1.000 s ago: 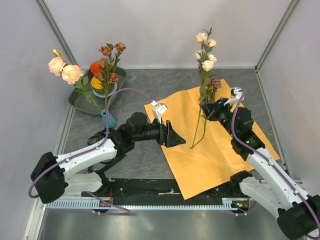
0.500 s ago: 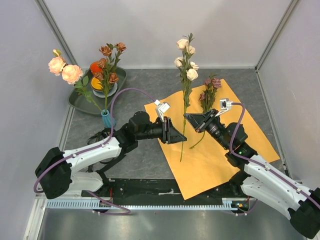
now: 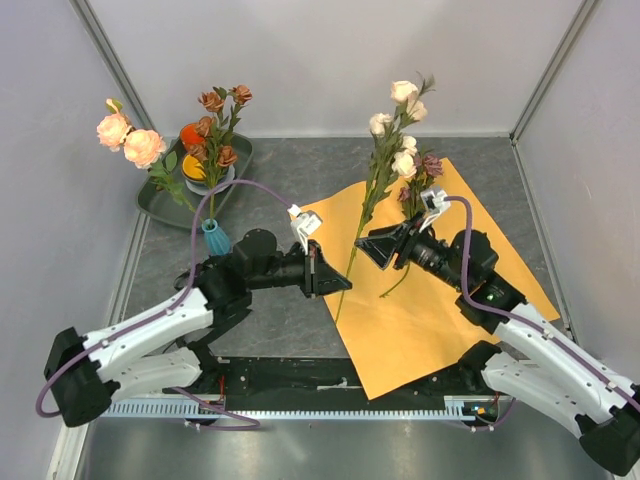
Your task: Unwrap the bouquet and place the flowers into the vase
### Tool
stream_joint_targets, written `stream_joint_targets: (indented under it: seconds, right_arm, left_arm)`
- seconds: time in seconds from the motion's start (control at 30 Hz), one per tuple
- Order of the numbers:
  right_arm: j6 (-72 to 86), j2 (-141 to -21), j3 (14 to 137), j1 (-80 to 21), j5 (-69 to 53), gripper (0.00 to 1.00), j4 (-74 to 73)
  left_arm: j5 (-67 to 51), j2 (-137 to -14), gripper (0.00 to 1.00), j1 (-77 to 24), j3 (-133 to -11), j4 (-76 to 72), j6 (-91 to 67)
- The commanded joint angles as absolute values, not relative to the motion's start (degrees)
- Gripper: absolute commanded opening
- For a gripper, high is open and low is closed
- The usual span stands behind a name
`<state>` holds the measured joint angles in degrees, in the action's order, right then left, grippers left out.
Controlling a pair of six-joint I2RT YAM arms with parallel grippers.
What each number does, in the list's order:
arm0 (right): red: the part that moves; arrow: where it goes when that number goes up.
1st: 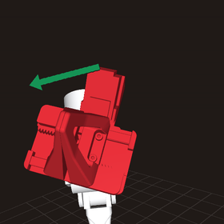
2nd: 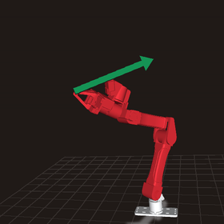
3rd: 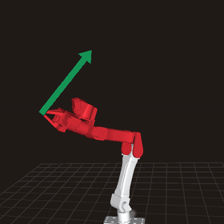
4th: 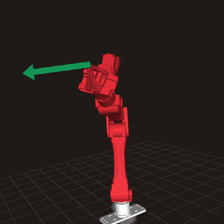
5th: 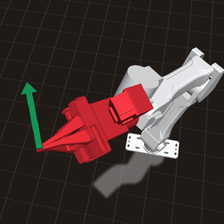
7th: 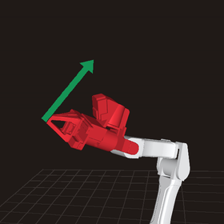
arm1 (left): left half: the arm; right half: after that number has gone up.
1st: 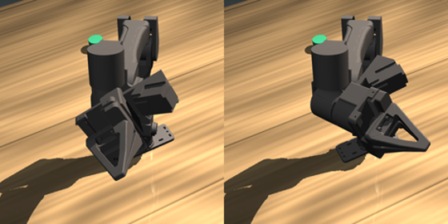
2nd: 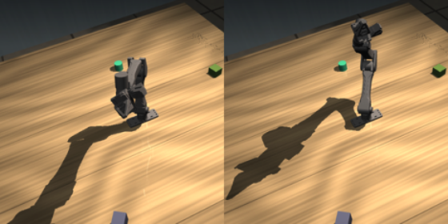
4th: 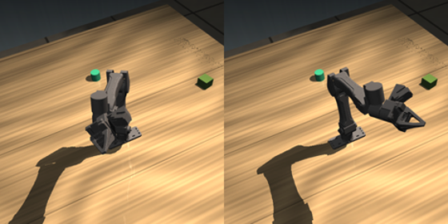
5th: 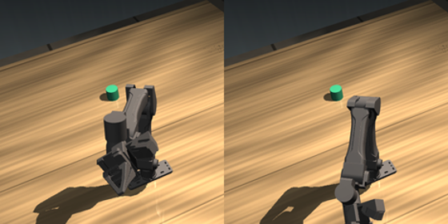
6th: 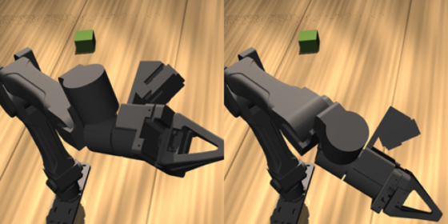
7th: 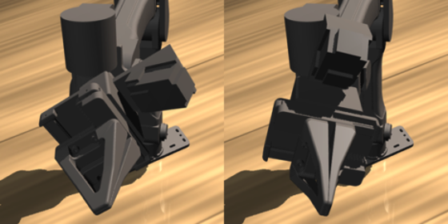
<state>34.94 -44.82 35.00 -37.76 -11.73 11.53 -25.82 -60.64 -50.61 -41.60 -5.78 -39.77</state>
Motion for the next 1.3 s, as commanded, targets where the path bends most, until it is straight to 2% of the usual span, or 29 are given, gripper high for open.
stream_joint_targets:
  seconds: [0.0,0.03,0.13,0.4,0.53,0.93,1.13,1.27]
  right_arm:
    - [24.3,-48.4,44.8,-37.6,-21.8,0.67,-3.2]
    - [24.3,-49.1,45.5,-37.1,-22.6,0.71,-4.8]
    - [25.3,-50.6,46.8,-35.5,-28.5,0.74,-3.9]
    - [29.4,-49.2,48.2,-31.8,-36.1,0.76,1.3]
    - [32.0,-49.9,49.1,-26.6,-38.4,0.75,1.9]
    - [44.0,-51.9,45.4,-23.7,-42.8,0.62,18.4]
    - [43.8,-53.2,44.9,-23.8,-43.0,0.55,19.7]
    - [43.3,-54.4,44.5,-23.8,-42.8,0.53,20.0]
  left_arm:
    - [-23.1,-53.4,0.02,-50.8,-43.4,7.1,-28.6]
    - [-22.9,-52.5,0.02,-50.8,-43.3,8.3,-27.7]
    - [-22.8,-49.7,0.02,-50.8,-43.0,12.1,-25.2]
    - [-22.3,-48.4,0.02,-50.8,-43.5,17.0,-22.9]
    - [-22.7,-47.9,0.02,-50.8,-43.8,18.1,-21.8]
    - [-22.7,-48.2,0.02,-50.8,-43.9,21.2,-20.1]
    - [-22.8,-48.4,0.02,-50.8,-44.3,22.3,-19.2]
    - [-22.7,-48.4,0.02,-50.8,-44.3,22.6,-18.8]
